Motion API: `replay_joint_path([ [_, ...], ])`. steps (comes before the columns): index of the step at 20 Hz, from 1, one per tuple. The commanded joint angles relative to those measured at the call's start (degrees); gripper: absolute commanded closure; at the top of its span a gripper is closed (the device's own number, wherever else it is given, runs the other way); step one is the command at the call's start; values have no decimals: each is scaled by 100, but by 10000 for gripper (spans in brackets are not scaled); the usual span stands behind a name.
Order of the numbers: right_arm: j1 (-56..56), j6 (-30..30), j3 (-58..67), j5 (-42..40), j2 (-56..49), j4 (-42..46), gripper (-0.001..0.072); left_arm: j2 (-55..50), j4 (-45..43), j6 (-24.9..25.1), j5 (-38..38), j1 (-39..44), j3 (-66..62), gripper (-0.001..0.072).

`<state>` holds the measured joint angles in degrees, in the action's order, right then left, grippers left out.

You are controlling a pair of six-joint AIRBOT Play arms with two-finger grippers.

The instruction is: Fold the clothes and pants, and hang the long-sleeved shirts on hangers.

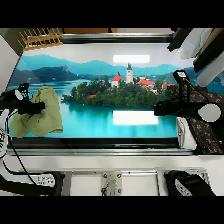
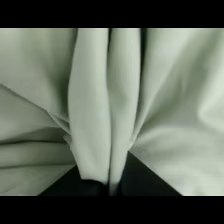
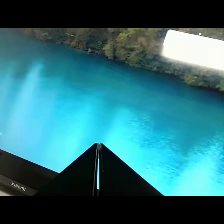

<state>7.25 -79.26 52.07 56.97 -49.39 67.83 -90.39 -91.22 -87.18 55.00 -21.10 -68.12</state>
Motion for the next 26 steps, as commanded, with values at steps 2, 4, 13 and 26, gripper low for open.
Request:
replay_joint_path([
  [2, 4, 0, 4, 2, -4, 0, 697, 1029, 1731, 118, 125, 184, -9, 700],
  [4, 4, 0, 4, 2, -4, 0, 696, 1683, 2568, 302, 155, 643, -7, 699],
  [13, 4, -2, 4, 2, -4, 0, 696, 2028, 2643, -164, -975, 4474, 2, 699],
  [26, 0, -2, 4, 4, -72, 350, 678, 1200, 2684, -671, -374, 2717, 459, 7],
])
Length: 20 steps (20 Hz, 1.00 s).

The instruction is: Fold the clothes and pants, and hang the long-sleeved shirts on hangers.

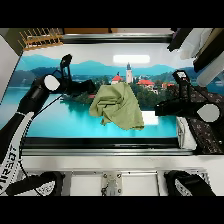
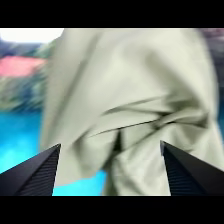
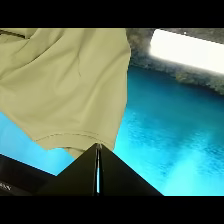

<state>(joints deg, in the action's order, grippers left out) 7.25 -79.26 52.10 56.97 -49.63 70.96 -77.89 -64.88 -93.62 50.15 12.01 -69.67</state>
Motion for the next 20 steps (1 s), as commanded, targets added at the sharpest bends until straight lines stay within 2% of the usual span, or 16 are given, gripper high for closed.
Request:
replay_joint_path([
  [1, 0, -2, 2, 7, -111, 35, 548, -138, 70, -24, 35, -697, 859, 7],
  [2, 0, -17, 2, 4, -184, 33, 317, -295, 72, 57, 26, -737, 1025, 7],
  [3, 0, -24, 2, 4, -271, 33, 181, -492, 181, 254, 42, -732, 1099, 7],
  [6, 0, -22, 2, 4, -514, 28, 249, -1185, 1130, 1132, 48, -538, 984, 7],
  [7, -2, -24, 2, 11, -577, 37, 248, -1390, 1150, 1145, 85, -446, 833, 8],
  [9, -2, -24, 2, 31, -684, 39, 242, -1775, 1145, 1143, 269, -262, 442, 117],
  [11, -72, -46, -11, 179, -876, 46, 242, -2020, 1073, 1132, 348, -114, 142, 119],
  [12, -155, -107, -59, 256, -1003, 42, 241, -2085, 986, 1088, 348, -76, 63, 256],
  [13, -273, -188, -166, 269, -1137, 35, 240, -2118, 896, 1032, 348, -74, 13, 549],
  [14, -396, -278, -291, 243, -1274, 33, 238, -2105, 909, 1029, 343, -103, 4, 698],
  [15, -538, -352, -428, 177, -1453, -57, 234, -2052, 905, 1032, 345, -170, 4, 699],
  [16, -684, -348, -570, 35, -1657, -348, 141, -2000, 903, 1034, 345, -236, 4, 699],
  [17, -774, -343, -688, -155, -1860, -686, 95, -1939, 903, 1034, 348, -308, 4, 699],
  [20, -699, 87, -800, -560, -2581, -1757, 98, -1812, 905, 1034, 350, -492, 4, 699],
])
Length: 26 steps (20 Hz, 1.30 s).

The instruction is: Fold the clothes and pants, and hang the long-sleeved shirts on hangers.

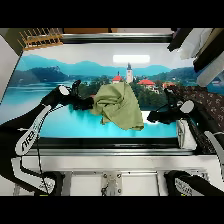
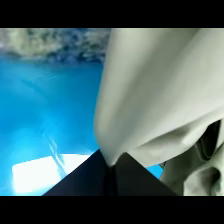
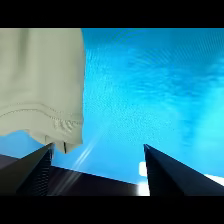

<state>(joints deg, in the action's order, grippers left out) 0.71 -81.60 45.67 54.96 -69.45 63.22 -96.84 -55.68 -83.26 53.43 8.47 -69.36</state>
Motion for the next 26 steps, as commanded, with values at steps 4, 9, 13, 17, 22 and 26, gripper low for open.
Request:
replay_joint_path([
  [4, 387, 988, -155, -568, -1246, -1958, 101, 107, -20, -2, 57, -223, -24, 699],
  [9, 544, 1097, -81, -715, -1283, -1906, 545, 107, -22, -4, 59, -227, -24, 699],
  [13, 334, 975, 531, -389, -678, -1071, 699, 656, -409, -2, 111, -568, -160, 700],
  [17, -376, 962, 2339, 739, 673, 417, 699, 2168, -1384, 28, 684, -1331, -1200, 700],
  [22, -826, 962, 3591, 846, 2159, 820, 699, 4100, -1379, 44, 713, -1792, -1915, 699],
  [26, -940, 955, 3613, 859, 3058, 1005, 698, 5423, -1379, 44, 800, -1810, -1650, 699],
])
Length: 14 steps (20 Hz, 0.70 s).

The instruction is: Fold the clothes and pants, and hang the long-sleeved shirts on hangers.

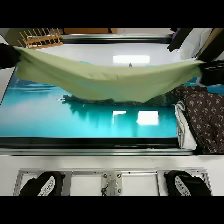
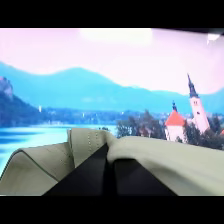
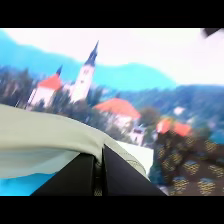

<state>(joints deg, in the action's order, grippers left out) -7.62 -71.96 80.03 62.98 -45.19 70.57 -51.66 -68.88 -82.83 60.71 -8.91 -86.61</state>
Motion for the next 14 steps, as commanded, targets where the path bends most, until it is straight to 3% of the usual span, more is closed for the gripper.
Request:
replay_joint_path([
  [1, -107, -74, 177, 55, 778, 352, 699, 1182, -59, 0, 85, -72, 254, 699],
  [4, -107, -520, 177, 144, 981, 601, 699, 1941, -59, -26, 90, -72, 984, 699],
  [8, -85, -1191, 173, 1067, 514, 551, 699, 2201, -17, -514, 278, -63, 1996, 699],
  [11, -72, -1274, 170, 1440, -557, 382, 699, 1532, -13, -525, 540, 175, 2726, 699],
  [14, -4, -1270, 170, 933, -1912, 387, 697, 376, -17, -522, 33, 487, 3198, 700],
])
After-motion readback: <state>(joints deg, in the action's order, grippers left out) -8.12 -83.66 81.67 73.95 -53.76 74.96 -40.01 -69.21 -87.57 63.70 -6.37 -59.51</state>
